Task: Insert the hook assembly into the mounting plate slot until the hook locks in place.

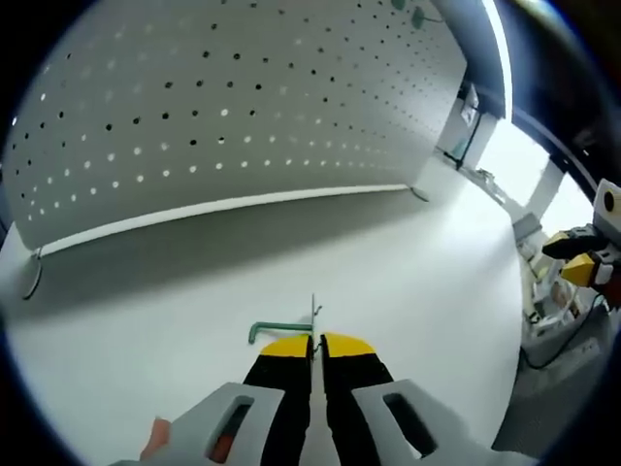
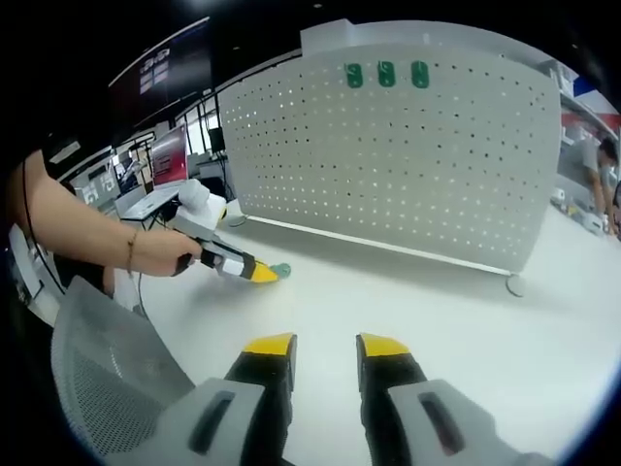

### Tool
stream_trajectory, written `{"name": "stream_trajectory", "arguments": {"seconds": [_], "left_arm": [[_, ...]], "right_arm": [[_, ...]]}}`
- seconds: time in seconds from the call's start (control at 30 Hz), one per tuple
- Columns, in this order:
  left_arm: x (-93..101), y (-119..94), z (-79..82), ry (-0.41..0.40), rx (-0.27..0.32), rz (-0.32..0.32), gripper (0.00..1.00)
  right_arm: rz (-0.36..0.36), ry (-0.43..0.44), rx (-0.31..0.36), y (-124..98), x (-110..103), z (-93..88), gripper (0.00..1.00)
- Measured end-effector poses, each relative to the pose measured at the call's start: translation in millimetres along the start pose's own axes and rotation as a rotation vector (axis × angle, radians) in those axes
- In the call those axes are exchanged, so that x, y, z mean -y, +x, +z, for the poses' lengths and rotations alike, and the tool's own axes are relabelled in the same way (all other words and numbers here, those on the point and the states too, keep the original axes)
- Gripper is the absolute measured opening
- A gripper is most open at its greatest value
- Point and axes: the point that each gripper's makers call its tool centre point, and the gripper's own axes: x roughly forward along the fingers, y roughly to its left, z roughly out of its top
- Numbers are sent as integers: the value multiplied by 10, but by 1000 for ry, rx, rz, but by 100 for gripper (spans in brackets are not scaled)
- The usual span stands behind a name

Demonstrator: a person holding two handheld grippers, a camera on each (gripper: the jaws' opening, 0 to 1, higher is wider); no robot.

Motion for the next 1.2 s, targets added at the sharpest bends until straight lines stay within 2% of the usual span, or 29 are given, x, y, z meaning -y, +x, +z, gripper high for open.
{"name": "stream_trajectory", "arguments": {"seconds": [0.3,0.57,0.73,0.93,1.03,1.2], "left_arm": [[17,-108,-8,41,-14,-10,2],[39,-284,86,78,-10,-16,2],[202,-495,132,145,-18,-27,2],[355,-712,107,136,-22,-46,2],[425,-833,67,125,-24,-52,2],[527,-1005,41,119,-30,-55,2]], "right_arm": [[2,0,0,8,-30,0,23],[10,-17,11,-8,-43,87,23],[21,-32,21,-28,-35,154,23],[37,-31,23,-37,-39,198,23],[48,3,10,-29,-47,179,23],[66,-13,1,-28,-132,181,23]]}}
